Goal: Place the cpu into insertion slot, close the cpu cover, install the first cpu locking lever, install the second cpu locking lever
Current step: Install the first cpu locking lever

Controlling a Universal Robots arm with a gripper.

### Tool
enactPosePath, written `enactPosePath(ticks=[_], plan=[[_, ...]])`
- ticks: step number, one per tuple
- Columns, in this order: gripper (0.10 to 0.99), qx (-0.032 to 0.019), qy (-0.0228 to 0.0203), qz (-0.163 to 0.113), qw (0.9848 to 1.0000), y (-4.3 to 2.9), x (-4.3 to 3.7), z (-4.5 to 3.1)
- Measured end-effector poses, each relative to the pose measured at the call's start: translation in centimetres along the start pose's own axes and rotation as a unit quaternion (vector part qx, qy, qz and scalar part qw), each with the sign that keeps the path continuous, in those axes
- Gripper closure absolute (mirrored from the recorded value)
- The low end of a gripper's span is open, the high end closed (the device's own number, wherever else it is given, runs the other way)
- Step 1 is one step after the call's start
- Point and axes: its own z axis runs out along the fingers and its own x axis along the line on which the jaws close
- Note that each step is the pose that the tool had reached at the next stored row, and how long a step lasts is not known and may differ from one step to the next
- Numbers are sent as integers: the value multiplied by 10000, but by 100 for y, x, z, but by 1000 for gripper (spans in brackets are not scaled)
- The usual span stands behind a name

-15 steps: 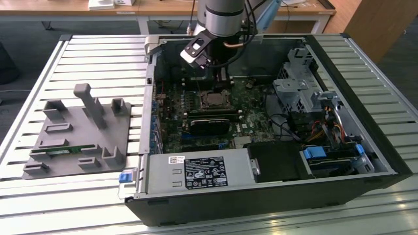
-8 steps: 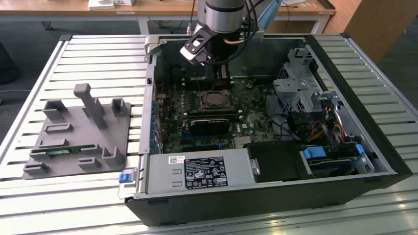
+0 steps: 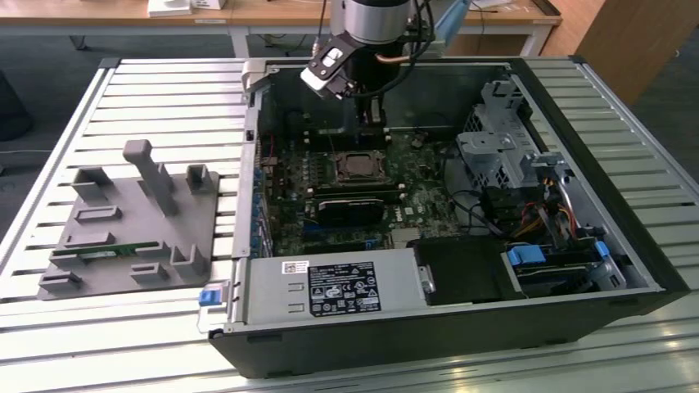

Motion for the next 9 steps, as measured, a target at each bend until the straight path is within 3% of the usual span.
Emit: enactPosePath(ticks=[5,9], plan=[[980,0,0,0,10000,2,-4,-135],[980,-5,2,-100,9999,3,-5,-148]])
